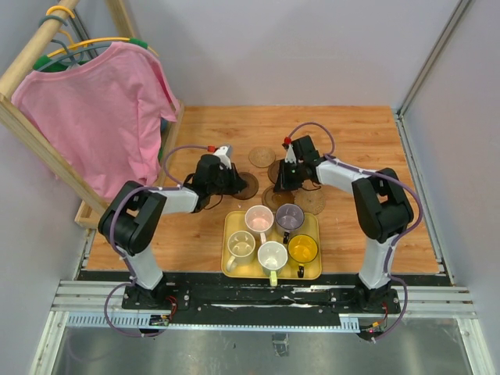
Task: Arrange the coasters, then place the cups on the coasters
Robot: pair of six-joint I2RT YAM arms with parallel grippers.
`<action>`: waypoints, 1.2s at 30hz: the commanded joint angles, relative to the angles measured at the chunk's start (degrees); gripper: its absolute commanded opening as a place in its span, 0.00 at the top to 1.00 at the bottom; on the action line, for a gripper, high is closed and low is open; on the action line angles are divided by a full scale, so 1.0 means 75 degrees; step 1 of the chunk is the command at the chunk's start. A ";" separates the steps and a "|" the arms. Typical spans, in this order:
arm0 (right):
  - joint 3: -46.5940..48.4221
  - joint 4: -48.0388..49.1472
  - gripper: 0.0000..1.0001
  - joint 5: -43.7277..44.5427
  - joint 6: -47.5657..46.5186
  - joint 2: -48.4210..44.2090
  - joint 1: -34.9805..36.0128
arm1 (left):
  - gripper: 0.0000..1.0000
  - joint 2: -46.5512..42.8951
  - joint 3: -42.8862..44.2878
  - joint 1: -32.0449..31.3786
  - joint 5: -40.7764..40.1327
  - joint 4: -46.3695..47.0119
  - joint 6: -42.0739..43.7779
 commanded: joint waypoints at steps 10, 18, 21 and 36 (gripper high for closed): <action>0.0094 -0.1710 0.99 0.1608 0.0343 0.0274 0.0035 | 0.99 0.1009 0.0692 -0.0044 -0.0462 -0.1126 0.0119; -0.0281 -0.2126 0.99 0.2392 0.0550 -0.0083 -0.0929 | 0.99 0.0882 0.0606 0.0473 -0.0682 -0.1389 -0.0134; -0.0174 -0.2317 0.99 0.2760 0.0501 -0.0124 -0.1228 | 1.00 0.0823 0.0634 0.0756 -0.0764 -0.1489 -0.0143; 0.2371 -0.2902 0.99 0.3388 -0.0011 0.1409 -0.2426 | 1.00 0.1778 0.2517 0.1717 -0.0810 -0.1994 -0.0106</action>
